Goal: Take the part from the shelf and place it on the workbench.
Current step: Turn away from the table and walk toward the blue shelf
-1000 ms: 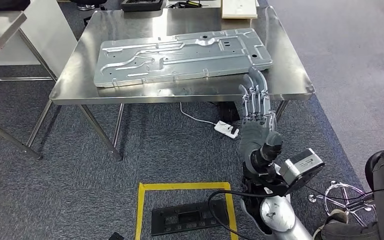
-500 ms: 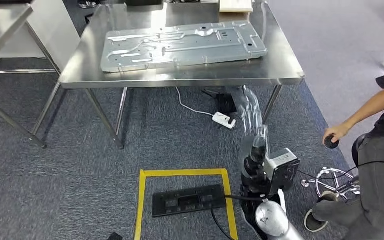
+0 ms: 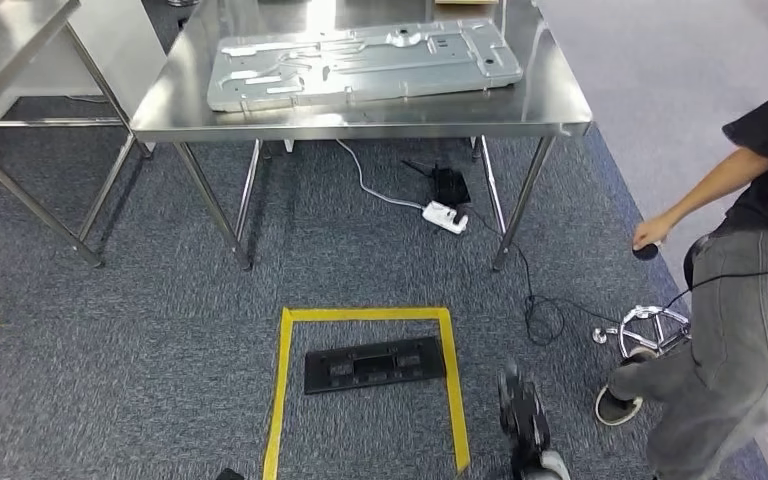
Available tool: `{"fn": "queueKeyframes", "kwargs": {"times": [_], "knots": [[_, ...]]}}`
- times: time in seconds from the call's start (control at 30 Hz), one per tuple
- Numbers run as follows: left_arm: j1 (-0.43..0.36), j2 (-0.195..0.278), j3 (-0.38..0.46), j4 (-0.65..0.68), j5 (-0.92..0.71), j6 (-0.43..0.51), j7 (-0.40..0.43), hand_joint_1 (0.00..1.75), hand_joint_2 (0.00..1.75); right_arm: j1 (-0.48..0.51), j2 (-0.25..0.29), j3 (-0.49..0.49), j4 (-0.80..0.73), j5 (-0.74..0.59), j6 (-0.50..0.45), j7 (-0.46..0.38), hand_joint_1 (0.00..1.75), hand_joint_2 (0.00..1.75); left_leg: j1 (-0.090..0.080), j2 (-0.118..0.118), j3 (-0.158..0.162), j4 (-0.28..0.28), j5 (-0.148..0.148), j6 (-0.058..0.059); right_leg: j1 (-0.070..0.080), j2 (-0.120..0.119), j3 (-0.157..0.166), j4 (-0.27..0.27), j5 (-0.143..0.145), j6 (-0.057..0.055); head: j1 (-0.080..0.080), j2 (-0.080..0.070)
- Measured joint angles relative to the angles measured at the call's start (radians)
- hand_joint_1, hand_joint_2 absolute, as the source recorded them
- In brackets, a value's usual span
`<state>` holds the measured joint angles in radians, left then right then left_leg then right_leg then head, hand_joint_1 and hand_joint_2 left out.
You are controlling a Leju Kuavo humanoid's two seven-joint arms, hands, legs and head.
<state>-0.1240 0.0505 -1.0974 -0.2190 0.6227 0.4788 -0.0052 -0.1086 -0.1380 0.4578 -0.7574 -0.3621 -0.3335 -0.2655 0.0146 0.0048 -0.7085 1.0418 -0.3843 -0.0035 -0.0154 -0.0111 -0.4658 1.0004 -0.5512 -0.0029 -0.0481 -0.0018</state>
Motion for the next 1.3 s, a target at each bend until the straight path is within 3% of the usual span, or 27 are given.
{"fn": "queueKeyframes", "kwargs": {"times": [0.1, 0.13, 0.17, 0.2, 0.23, 0.3, 0.37, 0.4, 0.47, 0.53, 0.63, 0.67, 0.7, 0.73, 0.77, 0.83, 0.9, 1.0, 1.07, 1.13, 1.17, 1.2, 1.23, 1.3], "knots": [[0.003, -0.002, 0.0, 0.0, -0.002, -0.003, 0.015, 0.0, 0.0, 0.021, 0.013, 0.011, 0.16, 0.006, 0.031, 0.077, 0.0, 0.0, 0.004, 0.0, -0.045, 0.144, -0.129, -0.01, 0.001, -0.003, -0.026, -0.001, 0.026, -0.018, -0.004, 0.0], [0.002, -0.002, 0.0, 0.0, -0.003, -0.005, 0.018, 0.0, 0.0, 0.024, 0.017, 0.015, 0.202, 0.009, 0.04, 0.106, 0.0, 0.0, 0.004, 0.0, -0.058, 0.202, -0.157, -0.012, 0.003, -0.002, -0.036, 0.0, 0.034, -0.019, -0.005, 0.0], [0.002, -0.002, 0.0, 0.0, -0.005, -0.009, 0.024, 0.0, 0.0, 0.025, 0.021, 0.018, 0.239, 0.012, 0.051, 0.141, 0.0, 0.0, 0.004, 0.0, -0.06, 0.241, -0.163, -0.012, 0.005, -0.002, -0.046, 0.001, 0.041, -0.02, -0.004, 0.0], [0.002, -0.002, 0.0, 0.0, -0.007, -0.015, 0.031, 0.0, 0.0, 0.026, 0.025, 0.022, 0.271, 0.015, 0.065, 0.182, 0.0, 0.0, 0.003, 0.0, -0.047, 0.248, -0.151, -0.011, 0.007, -0.002, -0.055, 0.002, 0.047, -0.019, -0.005, 0.0], [0.002, -0.002, 0.0, 0.0, -0.01, -0.023, 0.04, 0.0, 0.0, 0.026, 0.028, 0.025, 0.3, 0.017, 0.079, 0.227, 0.0, 0.0, 0.002, -0.001, -0.014, 0.218, -0.13, -0.006, 0.008, -0.001, -0.062, 0.003, 0.052, -0.018, -0.005, 0.0], [0.0, -0.002, 0.0, 0.0, -0.018, -0.04, 0.062, 0.0, 0.0, 0.025, 0.035, 0.029, 0.347, 0.011, 0.114, 0.324, 0.0, 0.0, -0.004, -0.002, 0.09, 0.084, -0.102, 0.01, 0.011, 0.0, -0.07, 0.004, 0.06, -0.013, -0.005, 0.0], [-0.002, -0.002, -0.002, 0.0, -0.029, -0.055, 0.079, 0.0, 0.0, 0.022, 0.046, 0.033, 0.384, -0.005, 0.157, 0.408, 0.0, 0.0, -0.012, -0.002, 0.16, -0.021, -0.105, 0.023, 0.012, -0.001, -0.072, 0.004, 0.066, -0.005, -0.005, 0.0], [-0.003, -0.002, -0.004, 0.0, -0.034, -0.063, 0.086, 0.0, 0.0, 0.021, 0.051, 0.034, 0.4, -0.011, 0.181, 0.439, 0.0, 0.0, -0.015, -0.002, 0.17, -0.04, -0.11, 0.027, 0.012, -0.003, -0.073, 0.004, 0.069, 0.0, -0.005, 0.0], [-0.003, -0.004, -0.007, 0.0, -0.042, -0.085, 0.103, 0.0, 0.0, 0.02, 0.06, 0.04, 0.423, 0.001, 0.222, 0.476, 0.0, 0.0, -0.015, -0.002, 0.172, -0.057, -0.103, 0.035, 0.009, -0.004, -0.073, 0.006, 0.07, 0.01, -0.006, 0.0], [-0.002, -0.007, -0.011, 0.0, -0.052, -0.112, 0.117, 0.0, 0.0, 0.018, 0.069, 0.052, 0.44, 0.034, 0.244, 0.488, 0.0, 0.0, -0.011, -0.003, 0.175, -0.073, -0.091, 0.046, 0.009, -0.001, -0.092, 0.05, 0.034, 0.017, -0.004, 0.0], [-0.003, -0.012, -0.022, 0.0, -0.076, -0.12, 0.123, 0.0, 0.0, 0.017, 0.088, 0.076, 0.46, 0.086, 0.265, 0.494, 0.0, 0.0, -0.011, -0.009, 0.164, -0.074, -0.081, 0.055, 0.005, 0.005, -0.17, 0.228, -0.063, 0.024, 0.0, 0.0], [-0.003, -0.014, -0.027, 0.0, -0.086, -0.113, 0.121, 0.0, 0.0, 0.017, 0.094, 0.085, 0.466, 0.101, 0.271, 0.497, 0.0, 0.0, -0.011, -0.015, 0.159, -0.071, -0.08, 0.054, 0.002, 0.005, -0.185, 0.268, -0.074, 0.026, 0.0, 0.0], [-0.003, -0.016, -0.032, 0.0, -0.097, -0.106, 0.119, 0.0, 0.0, 0.017, 0.1, 0.096, 0.47, 0.116, 0.277, 0.501, 0.0, 0.0, -0.011, -0.022, 0.154, -0.067, -0.078, 0.053, 0.0, 0.006, -0.183, 0.271, -0.065, 0.029, 0.0, 0.0], [-0.003, -0.019, -0.038, 0.0, -0.105, -0.1, 0.117, 0.0, 0.0, 0.016, 0.106, 0.108, 0.475, 0.128, 0.28, 0.505, 0.0, 0.0, -0.01, -0.032, 0.149, -0.061, -0.078, 0.051, -0.004, 0.008, -0.161, 0.236, -0.038, 0.031, 0.0, 0.0], [-0.003, -0.022, -0.043, 0.0, -0.111, -0.097, 0.117, 0.0, 0.0, 0.015, 0.111, 0.122, 0.479, 0.137, 0.283, 0.51, 0.0, 0.0, -0.008, -0.041, 0.143, -0.052, -0.078, 0.047, -0.009, 0.015, -0.127, 0.175, -0.005, 0.034, 0.001, 0.0], [-0.006, -0.026, -0.054, 0.0, -0.116, -0.097, 0.121, 0.0, 0.0, 0.011, 0.121, 0.148, 0.487, 0.151, 0.291, 0.521, 0.0, 0.0, -0.009, -0.058, 0.126, -0.027, -0.082, 0.036, -0.014, 0.046, -0.072, 0.066, 0.03, 0.034, 0.001, 0.0], [-0.007, -0.027, -0.059, 0.0, -0.116, -0.099, 0.129, 0.0, 0.0, 0.009, 0.13, 0.173, 0.494, 0.167, 0.306, 0.532, 0.0, 0.0, -0.008, -0.07, 0.112, -0.013, -0.082, 0.022, -0.01, 0.059, -0.064, 0.04, 0.028, 0.026, 0.0, 0.0], [-0.004, -0.027, -0.063, 0.0, -0.109, -0.107, 0.145, 0.0, 0.0, 0.007, 0.138, 0.204, 0.501, 0.193, 0.323, 0.546, 0.0, 0.0, -0.002, -0.071, 0.096, -0.001, -0.084, 0.005, -0.008, 0.035, -0.07, 0.038, 0.04, 0.002, -0.001, 0.0], [-0.004, -0.028, -0.066, 0.0, -0.103, -0.126, 0.16, 0.0, 0.0, 0.005, 0.143, 0.218, 0.505, 0.205, 0.33, 0.55, 0.0, 0.0, -0.001, -0.044, 0.06, 0.072, -0.13, -0.002, -0.008, 0.018, -0.074, 0.035, 0.047, -0.01, -0.008, 0.0], [-0.005, -0.029, -0.068, 0.0, -0.099, -0.149, 0.173, 0.0, 0.0, 0.004, 0.147, 0.233, 0.508, 0.217, 0.337, 0.553, 0.0, 0.0, 0.0, -0.025, 0.004, 0.196, -0.191, -0.008, -0.004, -0.003, -0.078, 0.035, 0.049, -0.014, -0.014, 0.0], [-0.005, -0.03, -0.07, 0.0, -0.098, -0.154, 0.173, 0.0, 0.0, 0.004, 0.148, 0.241, 0.51, 0.224, 0.342, 0.555, 0.0, 0.0, 0.0, -0.022, -0.014, 0.241, -0.206, -0.009, -0.001, -0.014, -0.08, 0.035, 0.049, -0.015, -0.014, 0.0], [-0.005, -0.03, -0.072, 0.0, -0.098, -0.155, 0.17, 0.0, 0.0, 0.004, 0.149, 0.248, 0.513, 0.23, 0.346, 0.556, 0.0, 0.0, 0.0, -0.02, -0.015, 0.253, -0.203, -0.009, 0.001, -0.025, -0.081, 0.035, 0.049, -0.015, -0.014, 0.0], [-0.004, -0.031, -0.073, 0.0, -0.098, -0.152, 0.166, 0.0, 0.0, 0.004, 0.15, 0.255, 0.514, 0.234, 0.35, 0.557, 0.0, 0.0, 0.0, -0.017, 0.004, 0.227, -0.184, -0.006, 0.003, -0.035, -0.081, 0.035, 0.049, -0.015, -0.014, 0.0], [-0.004, -0.031, -0.074, 0.0, -0.099, -0.148, 0.163, 0.0, 0.0, 0.002, 0.152, 0.266, 0.517, 0.242, 0.357, 0.558, 0.0, 0.0, -0.005, 0.012, 0.079, 0.096, -0.131, 0.003, 0.006, -0.053, -0.079, 0.035, 0.049, -0.014, -0.014, 0.0]]}}
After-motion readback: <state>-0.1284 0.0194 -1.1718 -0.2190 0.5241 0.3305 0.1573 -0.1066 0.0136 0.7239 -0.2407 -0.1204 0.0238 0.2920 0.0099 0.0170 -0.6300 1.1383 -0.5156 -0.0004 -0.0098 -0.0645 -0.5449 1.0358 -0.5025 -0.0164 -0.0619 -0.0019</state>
